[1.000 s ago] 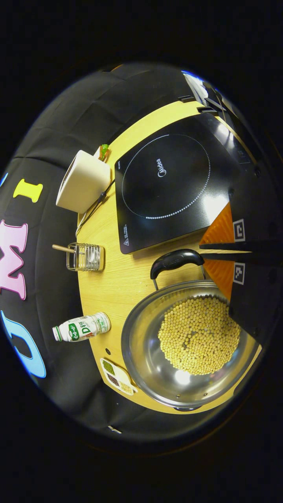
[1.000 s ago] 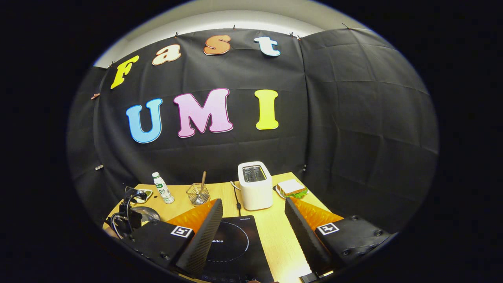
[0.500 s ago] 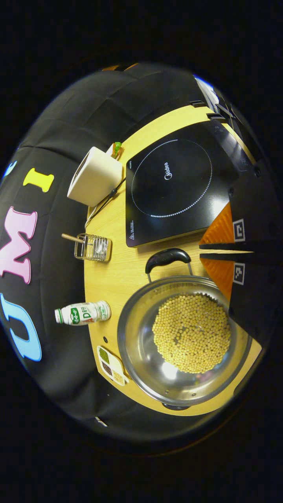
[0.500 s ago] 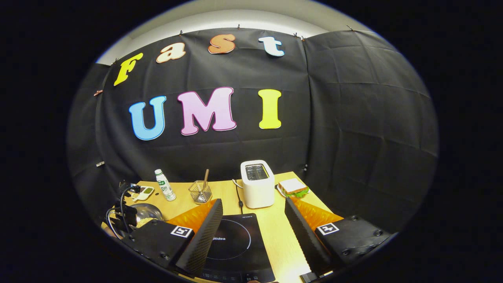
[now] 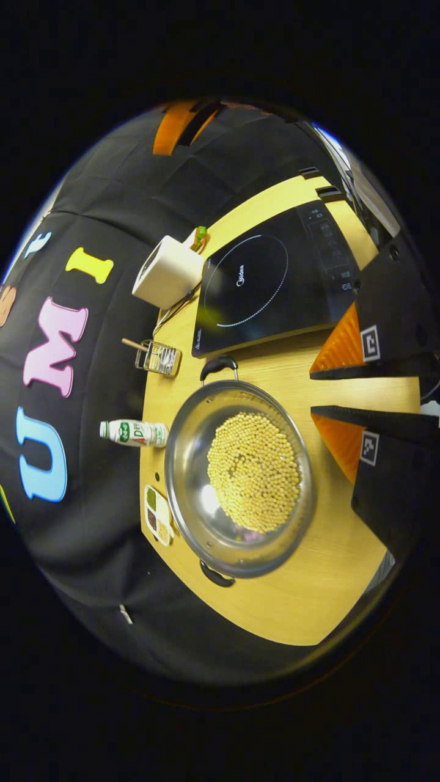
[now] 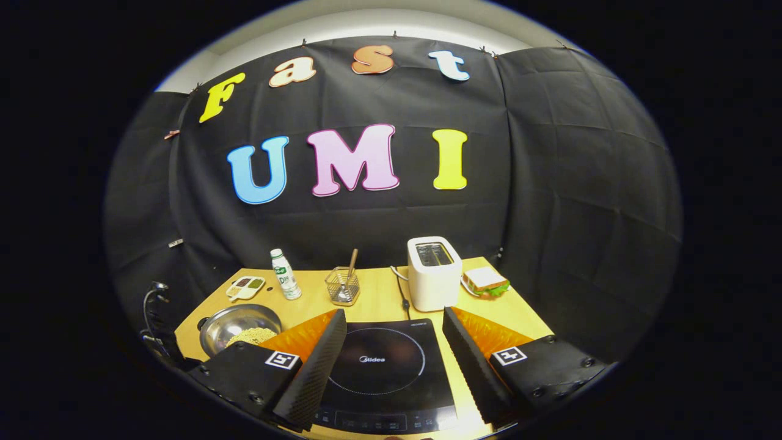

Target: First push the handle of the pot to place it horizontally, then grasp the pot with both hands and set it on the induction cooktop.

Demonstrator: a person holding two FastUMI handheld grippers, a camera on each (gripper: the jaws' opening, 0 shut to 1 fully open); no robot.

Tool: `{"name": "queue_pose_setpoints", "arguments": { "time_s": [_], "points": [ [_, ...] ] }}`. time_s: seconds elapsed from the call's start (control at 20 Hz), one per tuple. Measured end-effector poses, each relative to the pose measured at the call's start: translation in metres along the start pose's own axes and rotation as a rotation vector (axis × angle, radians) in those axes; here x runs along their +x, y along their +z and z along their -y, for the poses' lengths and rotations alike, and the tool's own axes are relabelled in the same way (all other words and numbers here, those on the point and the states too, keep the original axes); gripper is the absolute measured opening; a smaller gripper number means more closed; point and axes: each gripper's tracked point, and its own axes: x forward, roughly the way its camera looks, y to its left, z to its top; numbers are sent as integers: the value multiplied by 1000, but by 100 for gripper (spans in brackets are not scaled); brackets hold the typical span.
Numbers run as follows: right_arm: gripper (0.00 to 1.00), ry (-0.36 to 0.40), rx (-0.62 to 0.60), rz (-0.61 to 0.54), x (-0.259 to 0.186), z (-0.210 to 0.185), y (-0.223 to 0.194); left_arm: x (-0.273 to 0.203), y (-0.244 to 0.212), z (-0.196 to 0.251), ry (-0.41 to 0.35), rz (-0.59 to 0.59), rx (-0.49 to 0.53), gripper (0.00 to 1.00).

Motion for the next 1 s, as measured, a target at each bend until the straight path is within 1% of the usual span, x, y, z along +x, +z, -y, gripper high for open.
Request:
{"name": "queue_pose_setpoints", "arguments": {
  "time_s": [0.05,0.1,0.15,0.2,0.25,0.3,0.35,0.4,0.45,0.55,0.7,0.8,0.9,1.0],
  "points": [
    [99,11,-7,-8,0,-8,-3,-9,-6,-6,10,14,-18,30],
    [99,23,-13,-15,-1,-16,-5,-17,-12,-12,17,26,-38,38],
    [99,35,-19,-21,-2,-25,-8,-25,-15,-16,14,39,-63,49],
    [99,50,-26,-28,-3,-34,-11,-33,-19,-21,7,49,-91,51],
    [99,66,-41,-29,-5,-44,-13,-40,-19,-30,12,68,-112,47],
    [99,78,-60,-32,-5,-52,-17,-45,-18,-43,25,90,-124,58],
    [99,93,-73,-45,-5,-61,-22,-51,-16,-54,33,111,-129,65],
    [99,108,-74,-56,-5,-70,-27,-60,-14,-69,52,127,-125,83],
    [99,122,-70,-61,-6,-80,-30,-66,-11,-81,68,140,-116,96],
    [99,149,-69,-62,-4,-103,-34,-75,-6,-110,105,166,-89,96],
    [99,198,-76,-68,-5,-138,-39,-82,-4,-138,121,171,-80,96],
    [99,221,-80,-78,-3,-156,-43,-84,0,-153,129,176,-93,96],
    [99,220,-71,-98,3,-165,-46,-85,9,-169,134,191,-104,96],
    [99,208,-51,-144,15,-173,-55,-85,22,-185,140,206,-106,96]
  ]
}}
